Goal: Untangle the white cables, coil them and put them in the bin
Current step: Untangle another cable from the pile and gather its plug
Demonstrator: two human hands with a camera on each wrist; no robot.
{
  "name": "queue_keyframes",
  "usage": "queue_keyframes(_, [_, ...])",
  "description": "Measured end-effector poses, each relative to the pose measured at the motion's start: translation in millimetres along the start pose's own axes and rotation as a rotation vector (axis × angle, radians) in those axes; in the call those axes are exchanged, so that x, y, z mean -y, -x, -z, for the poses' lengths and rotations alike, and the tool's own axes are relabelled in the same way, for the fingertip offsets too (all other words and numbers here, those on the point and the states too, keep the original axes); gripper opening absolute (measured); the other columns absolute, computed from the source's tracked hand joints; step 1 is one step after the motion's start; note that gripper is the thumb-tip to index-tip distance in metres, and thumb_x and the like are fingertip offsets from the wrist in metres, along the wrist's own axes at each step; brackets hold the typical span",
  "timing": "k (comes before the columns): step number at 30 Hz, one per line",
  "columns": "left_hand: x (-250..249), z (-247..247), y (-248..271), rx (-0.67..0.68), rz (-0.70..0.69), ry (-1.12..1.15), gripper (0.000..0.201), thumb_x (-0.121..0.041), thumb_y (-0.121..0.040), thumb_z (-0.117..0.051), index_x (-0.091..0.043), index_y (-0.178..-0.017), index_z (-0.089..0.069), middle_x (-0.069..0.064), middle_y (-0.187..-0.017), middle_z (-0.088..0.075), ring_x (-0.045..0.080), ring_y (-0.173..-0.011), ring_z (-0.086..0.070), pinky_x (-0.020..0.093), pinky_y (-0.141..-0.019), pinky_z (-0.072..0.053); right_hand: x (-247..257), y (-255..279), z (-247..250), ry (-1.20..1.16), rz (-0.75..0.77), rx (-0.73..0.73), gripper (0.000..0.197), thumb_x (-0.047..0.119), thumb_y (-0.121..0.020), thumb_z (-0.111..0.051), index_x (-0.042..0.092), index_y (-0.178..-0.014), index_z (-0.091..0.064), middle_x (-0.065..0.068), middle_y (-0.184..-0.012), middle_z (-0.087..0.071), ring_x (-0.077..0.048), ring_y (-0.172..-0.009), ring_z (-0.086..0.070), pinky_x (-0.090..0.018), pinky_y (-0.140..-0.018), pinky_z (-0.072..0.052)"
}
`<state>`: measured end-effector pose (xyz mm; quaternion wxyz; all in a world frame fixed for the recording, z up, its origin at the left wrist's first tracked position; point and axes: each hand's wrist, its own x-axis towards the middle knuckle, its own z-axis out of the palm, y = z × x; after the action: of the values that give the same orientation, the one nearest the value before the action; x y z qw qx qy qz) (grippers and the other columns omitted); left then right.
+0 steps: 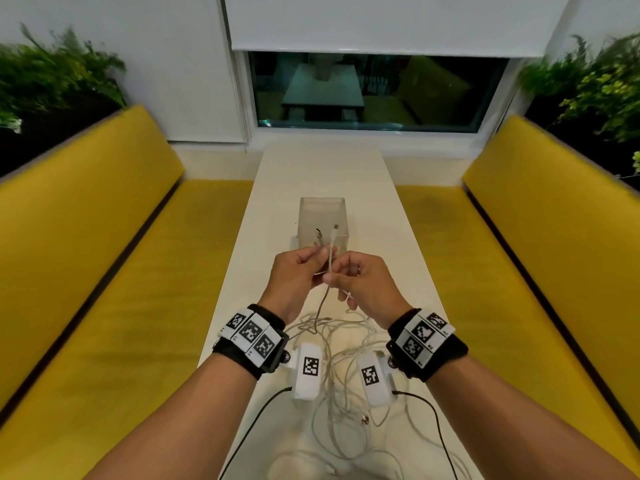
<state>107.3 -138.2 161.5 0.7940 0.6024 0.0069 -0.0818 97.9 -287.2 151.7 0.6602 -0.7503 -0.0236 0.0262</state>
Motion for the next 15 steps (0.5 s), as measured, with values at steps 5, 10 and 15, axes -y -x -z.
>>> queue_keyframes(5, [3,-2,2,0.041,-0.080,-0.079,0.017,-0.011,-0.098,-0.062,-0.005,-0.106,-0.075,0.016,-0.110,-0.076,0.031,-0.106,-0.071,0.043,-0.097,-0.056,4,-1,2,0.007,0.005,-0.063,0.019,0.005,-0.082,-0.079,-0.008,-0.087,-0.065,-0.012,-0.066,-0.063,-0.013,-0.042,-0.053,-0.020,-0.038,-0.033])
queue_keyframes(10, [-5,-7,1,-0.085,-0.237,-0.310,0.023,-0.012,-0.100,-0.059,-0.003,-0.087,-0.076,0.017,-0.087,-0.076,0.039,-0.085,-0.073,0.053,-0.083,-0.060,8,1,0,-0.001,0.017,-0.017,0.023,0.010,-0.085,-0.077,-0.008,-0.090,-0.063,-0.012,-0.063,-0.065,-0.015,-0.040,-0.048,-0.019,-0.038,-0.032])
queue_keyframes(15, [-33,-2,-5,-0.151,-0.266,-0.109,0.025,-0.016,-0.106,-0.048,-0.010,-0.087,-0.063,0.008,-0.070,-0.063,0.022,-0.063,-0.065,0.040,-0.065,-0.060,-15,-6,7,0.094,0.016,0.077,0.027,0.025,-0.092,-0.071,0.011,-0.072,-0.063,-0.002,-0.057,-0.058,-0.016,-0.049,-0.046,-0.028,-0.052,-0.040])
